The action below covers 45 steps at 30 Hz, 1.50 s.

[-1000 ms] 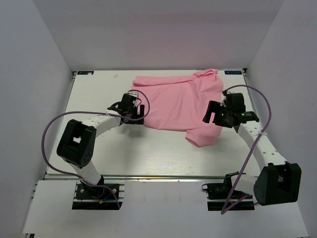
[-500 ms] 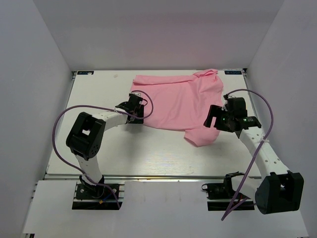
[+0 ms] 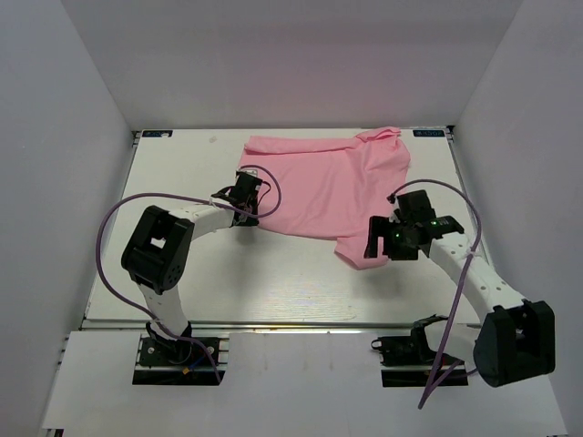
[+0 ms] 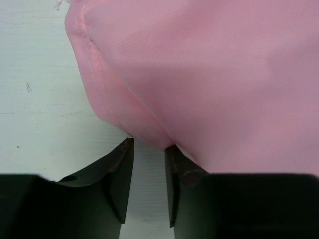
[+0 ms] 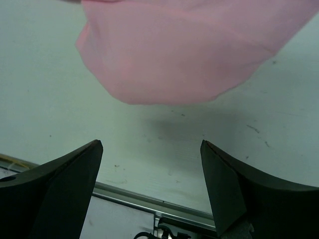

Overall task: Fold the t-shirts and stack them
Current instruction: Flatten out the tshirt

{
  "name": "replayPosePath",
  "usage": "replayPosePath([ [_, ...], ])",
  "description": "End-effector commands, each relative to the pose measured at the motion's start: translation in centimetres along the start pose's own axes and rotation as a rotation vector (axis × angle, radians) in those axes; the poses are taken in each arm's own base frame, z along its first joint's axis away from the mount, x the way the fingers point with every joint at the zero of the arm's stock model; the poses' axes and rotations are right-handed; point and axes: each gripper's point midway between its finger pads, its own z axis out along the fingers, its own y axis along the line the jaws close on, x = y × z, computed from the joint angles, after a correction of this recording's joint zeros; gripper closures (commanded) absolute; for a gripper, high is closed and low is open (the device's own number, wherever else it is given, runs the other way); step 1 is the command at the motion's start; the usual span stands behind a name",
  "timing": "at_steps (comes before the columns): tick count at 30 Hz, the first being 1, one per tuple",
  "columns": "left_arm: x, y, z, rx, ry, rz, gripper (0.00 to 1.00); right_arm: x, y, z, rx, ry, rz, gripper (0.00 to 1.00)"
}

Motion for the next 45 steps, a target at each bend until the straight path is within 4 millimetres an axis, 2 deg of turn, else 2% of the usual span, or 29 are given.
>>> replayPosePath([
  [1, -2.0, -0.7, -1.1, 0.035, -0.059, -0.021, 0.61, 0.8, 1.8, 0.5, -0.052, 0.04, -0.082, 0.15],
  [4, -2.0, -0.7, -1.1, 0.035, -0.059, -0.021, 0.7, 0.6, 2.9, 1.3, -0.051, 0.042, -0.144, 0.15],
  [6, -1.8, -0.6, -1.1, 0.032, -0.05, -0.018, 0.72, 0.8, 3.3, 1.8, -0.016, 0.057, -0.181, 0.15],
  [9, -1.8, -0.6, -1.1, 0.032, -0.05, -0.018, 0.73, 0.6, 2.6, 2.9, 0.088, 0.074, -0.213, 0.15],
  [11, -1.8, -0.8, -1.1, 0.041, -0.047, -0.018, 0.76, 0.9, 2.7, 3.8, 0.13, 0.088, -0.243, 0.15],
  [13, -1.5, -0.7, -1.1, 0.038, -0.039, -0.015, 0.79, 0.4, 3.5, 4.4, 0.135, 0.066, -0.263, 0.17],
  [15, -1.5, -0.7, -1.1, 0.038, -0.039, -0.015, 0.81, -0.3, 3.4, 4.9, 0.17, 0.031, -0.268, 0.17],
  [16, -1.3, -0.6, -1.1, 0.035, -0.031, -0.013, 0.83, -0.5, 3.9, 5.1, 0.161, 0.02, -0.277, 0.17],
  [17, -1.3, -0.6, -1.1, 0.035, -0.031, -0.013, 0.89, -0.8, 3.7, 5.3, 0.187, 0.003, -0.279, 0.17],
  [18, -1.3, -0.6, -1.1, 0.035, -0.031, -0.013, 0.9, -0.9, 3.8, 5.5, 0.19, -0.001, -0.283, 0.17],
  [22, -1.4, -0.6, -1.4, 0.035, -0.031, -0.013, 0.96, -0.6, 3.9, 7.0, 0.215, 0.003, -0.292, 0.17],
  [24, -1.2, -0.5, -1.5, 0.032, -0.022, -0.01, 0.96, -0.3, 4.1, 7.7, 0.216, 0.009, -0.292, 0.2],
  [27, -1.4, -0.4, -1.8, 0.032, -0.022, -0.01, 0.96, 0.3, 3.8, 8.8, 0.238, 0.018, -0.282, 0.27],
  [29, -1.4, -0.3, -2.1, 0.031, -0.02, -0.009, 0.97, 0.3, 3.2, 8.9, 0.267, 0.014, -0.257, 0.45],
  [30, -1.3, -0.3, -2.3, 0.027, -0.009, -0.006, 0.99, 0.1, 3.1, 8.7, 0.284, 0.003, -0.225, 0.68],
  [31, -1.0, -0.1, -2.3, 0.022, 0.004, -0.002, 0.99, 0.0, 3.0, 8.5, 0.292, -0.005, -0.211, 0.68],
  [32, -1.5, -0.1, -2.8, 0.024, -0.001, -0.004, 1.0, -0.4, 2.7, 8.2, 0.311, -0.021, -0.196, 0.86],
  [34, -1.1, 0.6, -3.4, 0.014, 0.034, -0.004, 1.0, -0.6, 2.5, 7.4, 0.321, -0.05, -0.157, 1.0],
  [35, -0.8, 0.7, -3.5, 0.01, 0.045, 0.0, 1.0, -1.0, 2.1, 7.0, 0.35, -0.071, -0.142, 1.0],
  [36, -1.3, 0.8, -4.3, 0.016, 0.028, -0.005, 1.0, -1.4, 2.0, 6.3, 0.358, -0.088, -0.119, 1.0],
  [37, -0.8, 1.0, -4.5, 0.011, 0.041, -0.011, 1.0, -1.5, 1.7, 6.0, 0.376, -0.093, -0.106, 1.0],
  [38, -0.6, 2.0, -4.8, -0.023, 0.051, -0.012, 1.0, -1.8, 0.9, 5.5, 0.42, -0.109, -0.102, 1.0],
  [42, -0.2, 3.7, -6.5, -0.093, 0.067, -0.007, 1.0, -3.2, -1.5, 3.1, 0.545, -0.161, -0.056, 1.0],
  [45, -0.3, 4.2, -7.7, -0.108, 0.08, -0.009, 1.0, -3.7, -2.7, 1.7, 0.579, -0.175, -0.049, 1.0],
])
